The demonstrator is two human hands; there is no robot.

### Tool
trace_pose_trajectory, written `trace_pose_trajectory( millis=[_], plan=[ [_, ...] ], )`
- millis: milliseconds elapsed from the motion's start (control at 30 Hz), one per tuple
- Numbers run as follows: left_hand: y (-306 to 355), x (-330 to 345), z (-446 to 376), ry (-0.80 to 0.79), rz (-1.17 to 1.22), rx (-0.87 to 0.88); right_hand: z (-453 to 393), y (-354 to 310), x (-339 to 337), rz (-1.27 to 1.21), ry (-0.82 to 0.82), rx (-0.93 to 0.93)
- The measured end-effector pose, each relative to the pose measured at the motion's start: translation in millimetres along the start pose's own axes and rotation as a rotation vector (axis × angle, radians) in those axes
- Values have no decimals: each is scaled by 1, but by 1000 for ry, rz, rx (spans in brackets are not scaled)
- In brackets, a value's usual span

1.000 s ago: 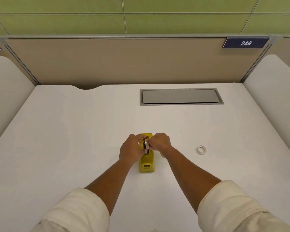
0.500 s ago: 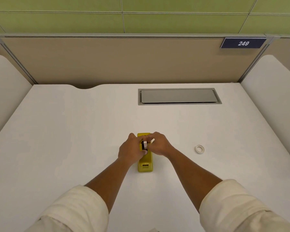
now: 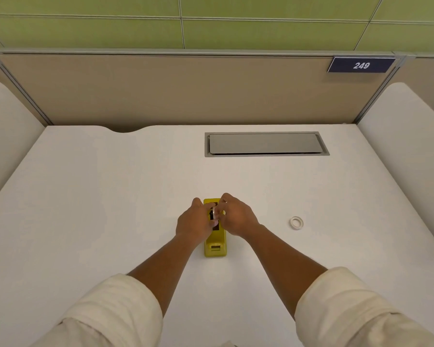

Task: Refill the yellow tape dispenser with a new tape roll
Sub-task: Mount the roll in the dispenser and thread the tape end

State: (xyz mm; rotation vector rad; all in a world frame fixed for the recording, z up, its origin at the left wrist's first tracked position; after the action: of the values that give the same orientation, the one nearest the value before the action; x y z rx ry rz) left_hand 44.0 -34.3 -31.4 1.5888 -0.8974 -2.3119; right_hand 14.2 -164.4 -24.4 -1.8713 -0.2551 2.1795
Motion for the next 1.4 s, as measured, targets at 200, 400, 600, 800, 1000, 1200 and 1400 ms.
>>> trace_pose_trajectory(
  millis=[200, 400, 600, 800, 1000, 1200, 1400],
  plan=[
    [0, 0, -2, -5, -54, 27, 0, -2, 1, 48, -1, -29],
    [-3, 3, -3, -20, -66, 31, 4, -1, 0, 88, 14, -80],
    [-5, 3, -6, -40, -90, 48, 3, -1, 0, 107, 49, -67],
    [-6, 2, -8, -57, -57, 44, 3, 0, -2, 109, 58, -95],
    [-5, 3, -5, -48, -42, 46, 2, -1, -2, 88, 40, -68],
    [-5, 3, -4, -11, -40, 38, 4, -1, 3, 118, 92, -96],
    [-7, 5, -4, 13, -100, 63, 4, -4, 8, 157, 125, -119]
  ],
)
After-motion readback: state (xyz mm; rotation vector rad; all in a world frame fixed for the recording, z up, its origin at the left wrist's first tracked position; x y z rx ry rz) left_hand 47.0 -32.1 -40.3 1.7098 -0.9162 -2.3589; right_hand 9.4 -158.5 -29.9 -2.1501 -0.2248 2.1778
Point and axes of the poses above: each hand's wrist, its own z-axis away from the middle knuckle, its own x-axis out of the palm, y = z × x, the point moved 2 cm from there along -z, towards the middle knuckle, and after that the axes turned 13 degrees about z, right-handed, at the moved point
